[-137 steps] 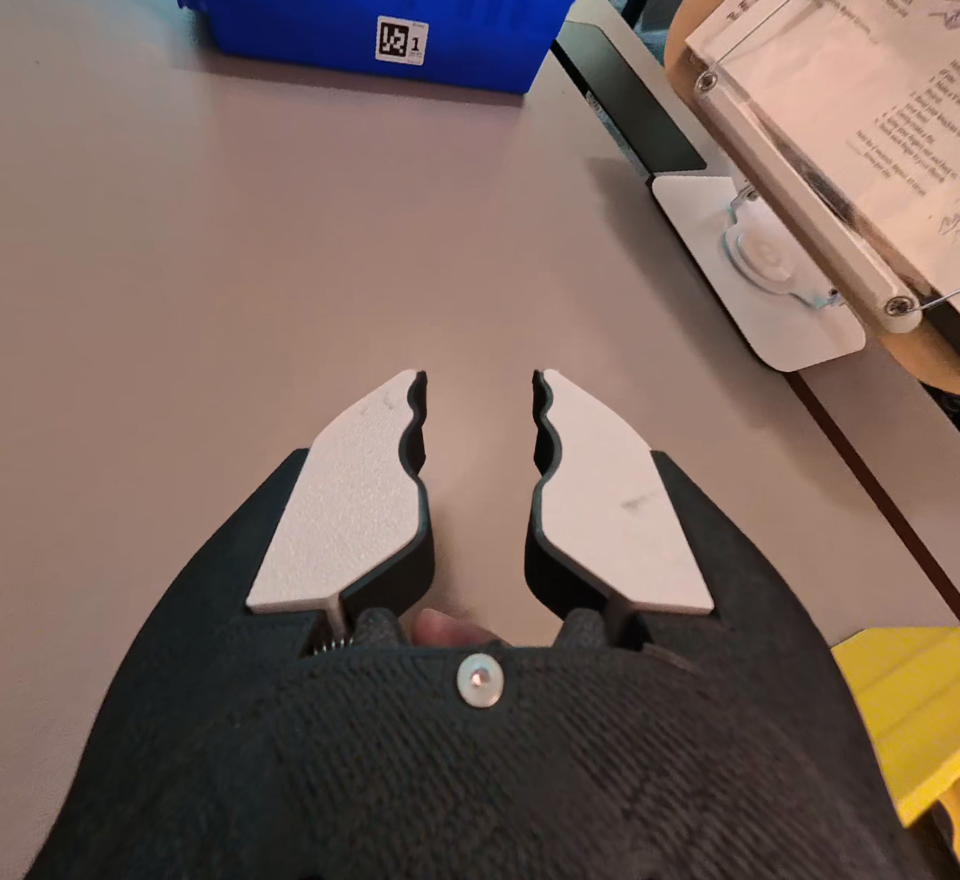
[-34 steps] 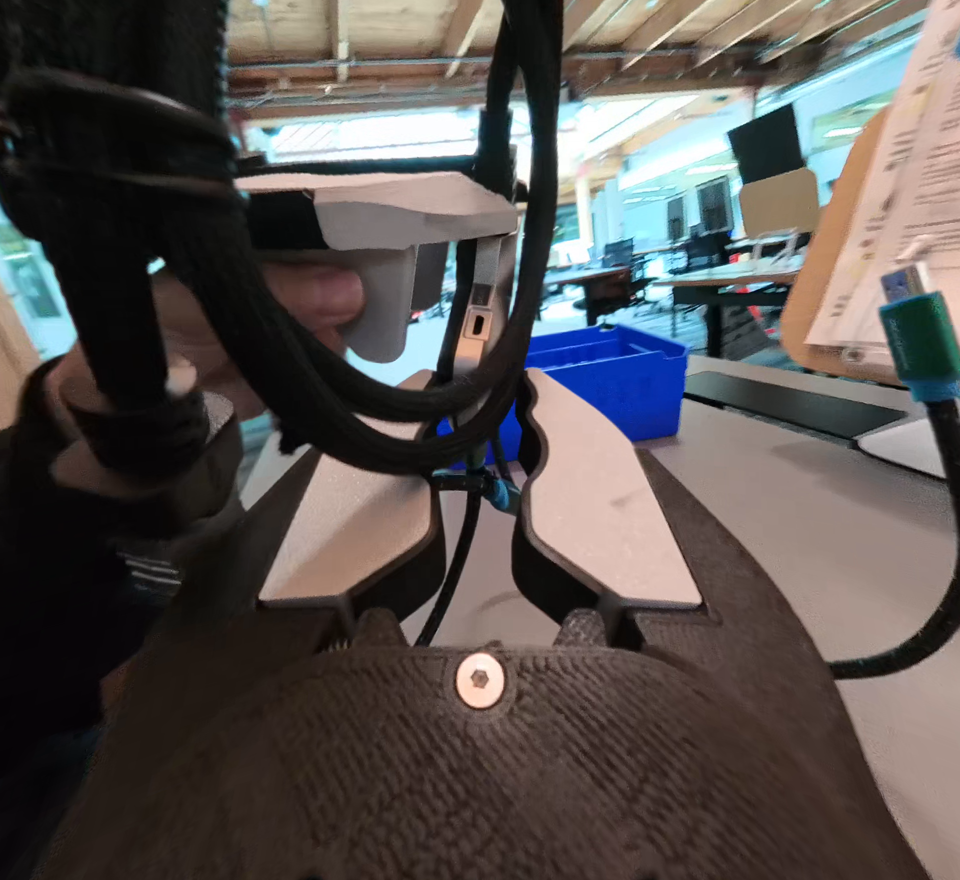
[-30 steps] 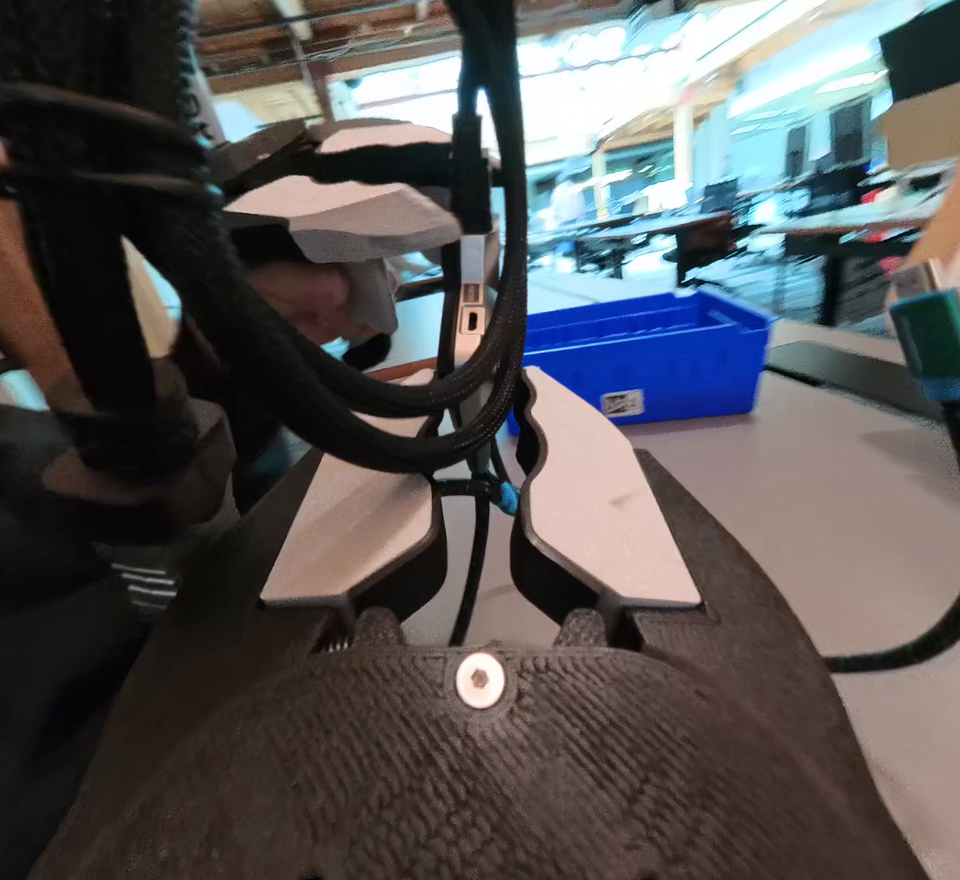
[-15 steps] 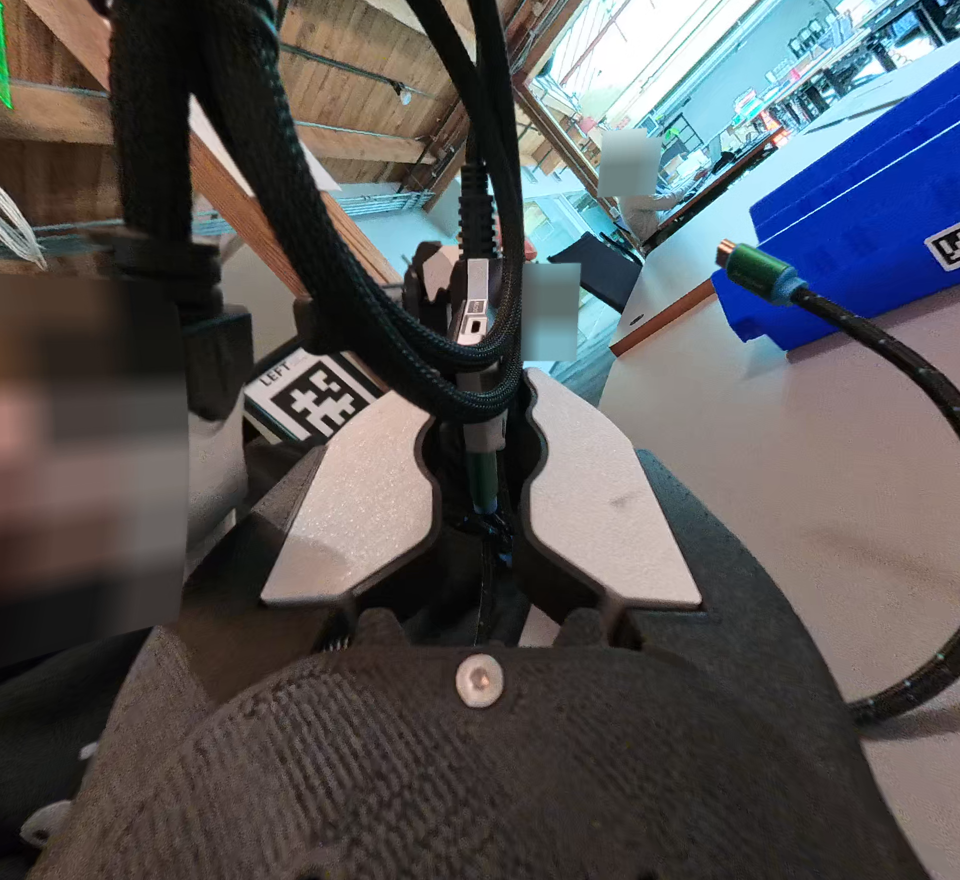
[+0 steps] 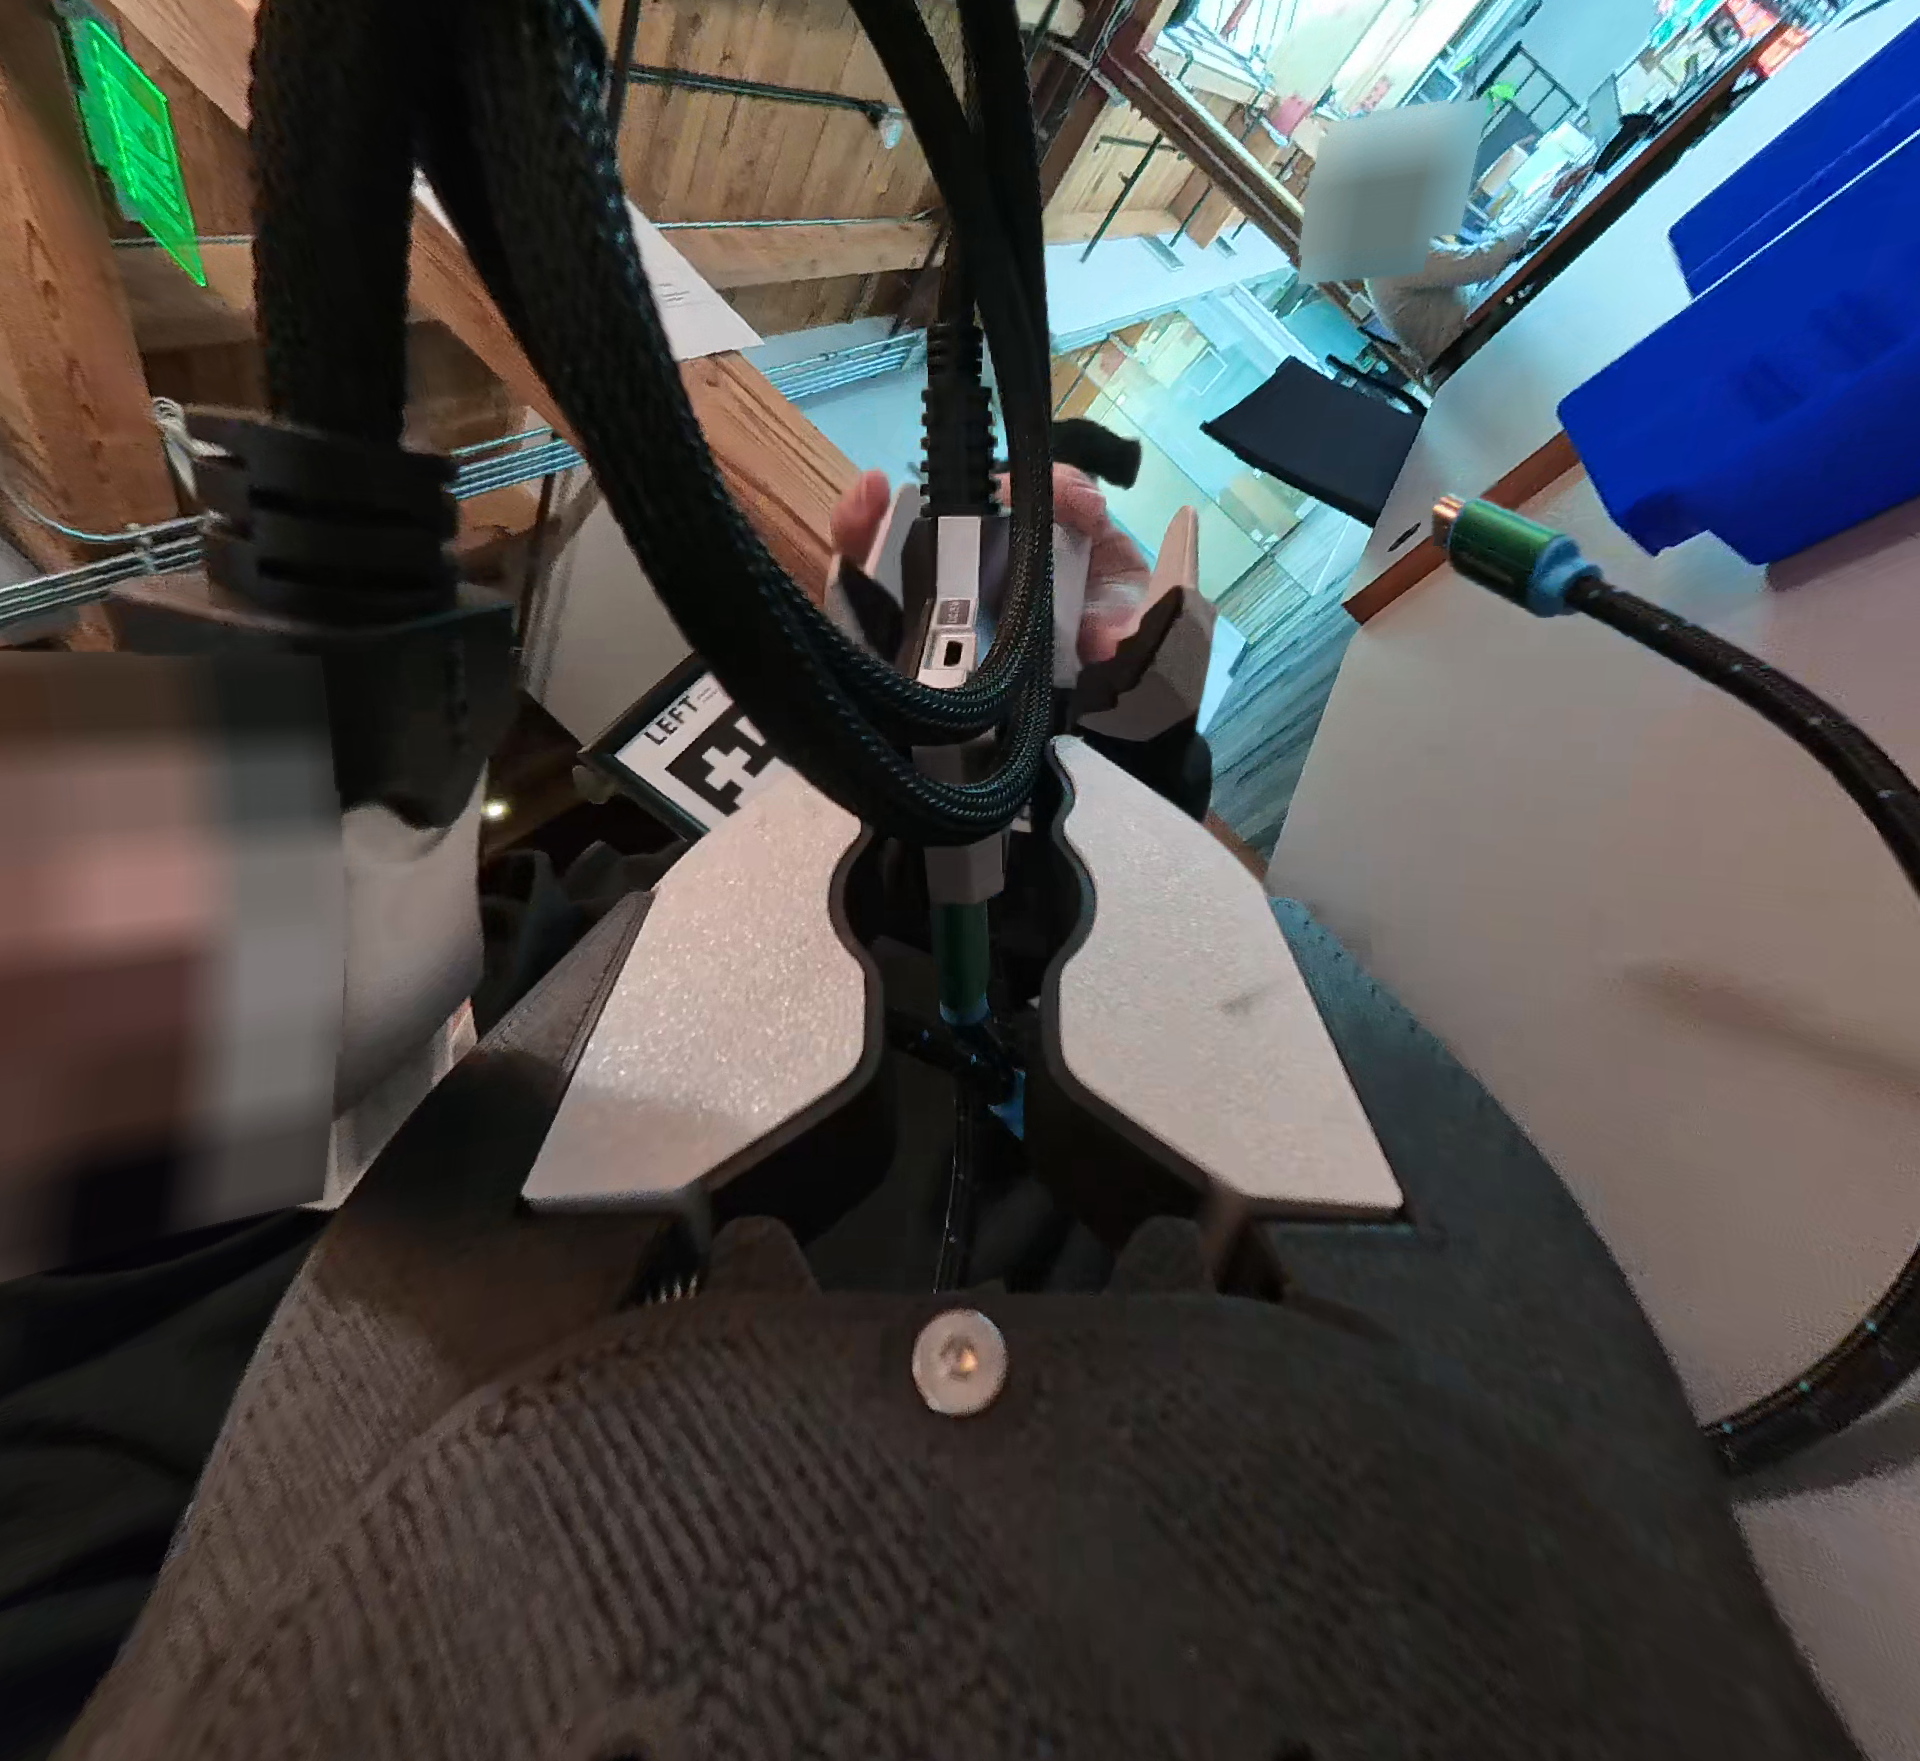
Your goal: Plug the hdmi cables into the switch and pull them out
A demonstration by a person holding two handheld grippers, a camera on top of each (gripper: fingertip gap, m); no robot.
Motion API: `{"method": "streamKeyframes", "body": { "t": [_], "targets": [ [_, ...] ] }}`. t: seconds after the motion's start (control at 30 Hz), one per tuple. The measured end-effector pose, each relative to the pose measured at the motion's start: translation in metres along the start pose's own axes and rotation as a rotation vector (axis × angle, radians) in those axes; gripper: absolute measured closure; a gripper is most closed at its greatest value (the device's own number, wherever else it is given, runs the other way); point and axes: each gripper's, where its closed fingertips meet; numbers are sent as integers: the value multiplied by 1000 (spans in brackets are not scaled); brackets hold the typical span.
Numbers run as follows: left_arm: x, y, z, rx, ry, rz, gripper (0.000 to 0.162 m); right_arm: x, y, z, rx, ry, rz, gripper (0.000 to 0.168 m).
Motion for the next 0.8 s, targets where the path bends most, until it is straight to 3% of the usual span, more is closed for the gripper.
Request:
{"method": "streamKeyframes", "body": {
  "t": [0.1,0.13,0.17,0.27,0.33,0.4,0.5,0.6,0.63,0.7,0.77,0.8],
  "targets": [
    [-1,-4,-15,50,-85,-126,100,1,-7,10,-48,-22,-22,142],
    [-1,-5,-18,65,-84,-148,113,4,-9,13,-60,-22,-4,141],
    [1,-6,-19,69,-69,-132,138,6,-9,15,-67,-19,2,141],
    [13,-11,-14,32,12,-1,140,21,-2,9,-40,28,106,139],
    [11,-14,-3,-55,10,16,140,32,14,-8,14,107,246,111],
    [8,-14,9,-132,46,46,140,34,43,-29,80,217,397,95],
    [11,-13,29,-263,83,135,140,4,97,-73,309,346,580,95],
    [22,-12,40,-361,136,226,140,-50,125,-95,435,632,771,100],
    [26,-13,41,-376,150,248,140,-62,132,-99,429,732,901,102],
    [34,-15,41,-400,163,288,140,-87,130,-103,368,991,1141,90],
    [38,-19,36,-399,155,289,140,-96,96,-91,183,1265,1216,96],
    [39,-21,33,-396,148,290,140,-85,72,-76,2,1360,1197,99]
  ]
}}
Point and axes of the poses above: each gripper's, where its closed fingertips meet, y back along the fingers, z out of its underside, x = y × z across the jaws, and after that the axes turned 1 degree about -z, right-handed
